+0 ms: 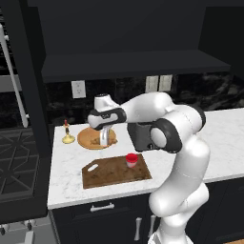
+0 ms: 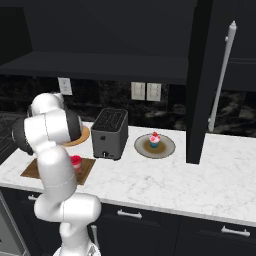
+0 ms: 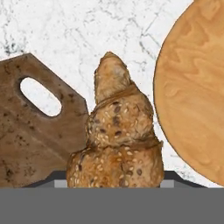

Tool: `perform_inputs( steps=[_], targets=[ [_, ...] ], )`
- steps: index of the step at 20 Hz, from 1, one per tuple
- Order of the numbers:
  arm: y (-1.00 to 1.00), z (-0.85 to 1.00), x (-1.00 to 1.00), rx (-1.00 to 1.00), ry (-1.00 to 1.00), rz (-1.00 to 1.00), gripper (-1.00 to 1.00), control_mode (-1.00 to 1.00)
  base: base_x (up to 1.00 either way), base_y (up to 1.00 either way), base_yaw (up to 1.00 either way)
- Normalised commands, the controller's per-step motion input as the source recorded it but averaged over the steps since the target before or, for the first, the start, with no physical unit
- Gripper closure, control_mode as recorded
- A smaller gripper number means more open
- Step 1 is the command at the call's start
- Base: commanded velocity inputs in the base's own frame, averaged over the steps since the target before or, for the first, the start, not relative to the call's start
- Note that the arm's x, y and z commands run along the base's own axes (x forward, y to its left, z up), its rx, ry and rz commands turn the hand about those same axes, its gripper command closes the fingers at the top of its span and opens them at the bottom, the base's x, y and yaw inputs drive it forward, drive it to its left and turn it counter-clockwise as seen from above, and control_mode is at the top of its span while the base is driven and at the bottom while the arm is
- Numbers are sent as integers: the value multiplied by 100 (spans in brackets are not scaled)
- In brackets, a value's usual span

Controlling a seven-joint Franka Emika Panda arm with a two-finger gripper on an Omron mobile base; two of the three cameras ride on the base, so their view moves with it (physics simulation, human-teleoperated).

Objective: From the different types of pastries on the counter, select a croissant and place it on the cutting board. Then retrieve a jar of jam from the cabinet and place it alongside the croissant on the cutting board.

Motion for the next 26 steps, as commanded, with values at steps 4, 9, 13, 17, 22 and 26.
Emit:
perform_inputs(
  steps=[4,9,13,17,22,26],
  targets=[
    [0,4,-43,0,-1,0,100,-100,0,0,0],
    [0,13,-40,0,0,0,100,-100,0,0,0],
    [0,5,-36,0,0,0,100,-100,0,0,0],
    [0,0,-32,0,1,-1,100,-100,0,0,0],
    [0,0,-35,0,4,-1,100,-100,0,0,0],
    [0,0,-33,0,5,-1,100,-100,0,0,0]
  ],
)
